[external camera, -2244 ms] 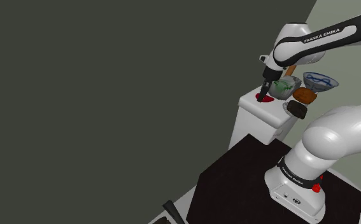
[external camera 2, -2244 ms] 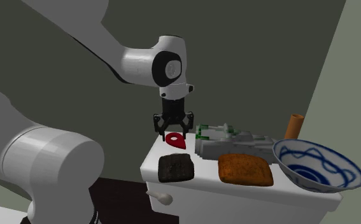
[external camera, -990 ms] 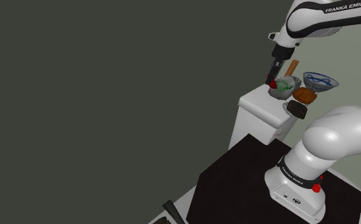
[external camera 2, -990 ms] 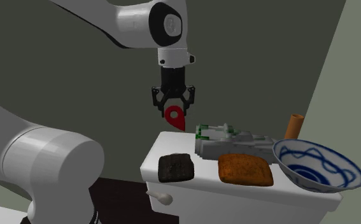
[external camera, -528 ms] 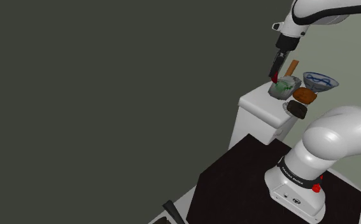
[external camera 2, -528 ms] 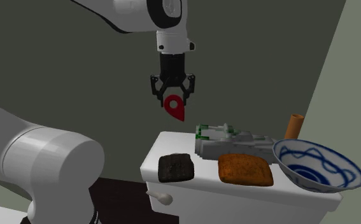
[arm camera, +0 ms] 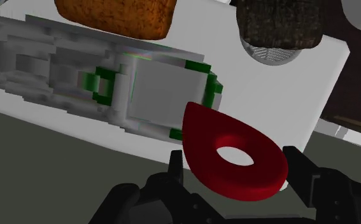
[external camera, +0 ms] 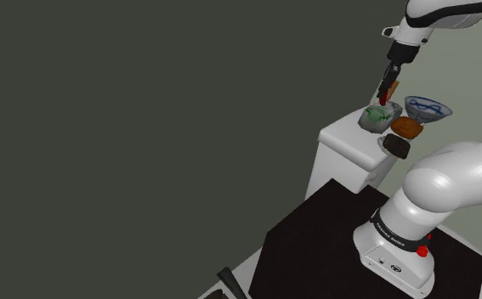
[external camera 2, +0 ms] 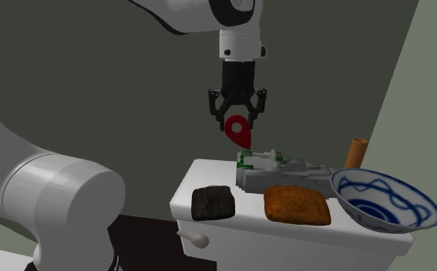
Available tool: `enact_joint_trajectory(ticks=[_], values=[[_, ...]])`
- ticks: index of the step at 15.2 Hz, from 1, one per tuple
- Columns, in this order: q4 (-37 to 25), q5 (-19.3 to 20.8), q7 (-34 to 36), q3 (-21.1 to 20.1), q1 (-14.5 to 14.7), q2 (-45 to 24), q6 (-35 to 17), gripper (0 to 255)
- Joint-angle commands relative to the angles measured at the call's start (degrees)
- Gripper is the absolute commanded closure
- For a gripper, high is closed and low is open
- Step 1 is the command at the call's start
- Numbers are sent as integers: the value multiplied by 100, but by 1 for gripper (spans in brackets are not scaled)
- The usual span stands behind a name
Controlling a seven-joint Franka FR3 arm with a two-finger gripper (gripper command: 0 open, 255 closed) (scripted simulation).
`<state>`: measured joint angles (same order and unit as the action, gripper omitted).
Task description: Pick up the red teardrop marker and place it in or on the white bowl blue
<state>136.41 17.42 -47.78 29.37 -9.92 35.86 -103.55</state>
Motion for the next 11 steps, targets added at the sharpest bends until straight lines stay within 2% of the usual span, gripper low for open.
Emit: enact_joint_trajectory(ticks=[1,6,11], values=[[-164,87,-310,269,-53,-138,-29,255],[-746,143,-1086,986,-57,-669,-124,255],[-1468,-51,-1953,1812,86,-1391,-232,255]])
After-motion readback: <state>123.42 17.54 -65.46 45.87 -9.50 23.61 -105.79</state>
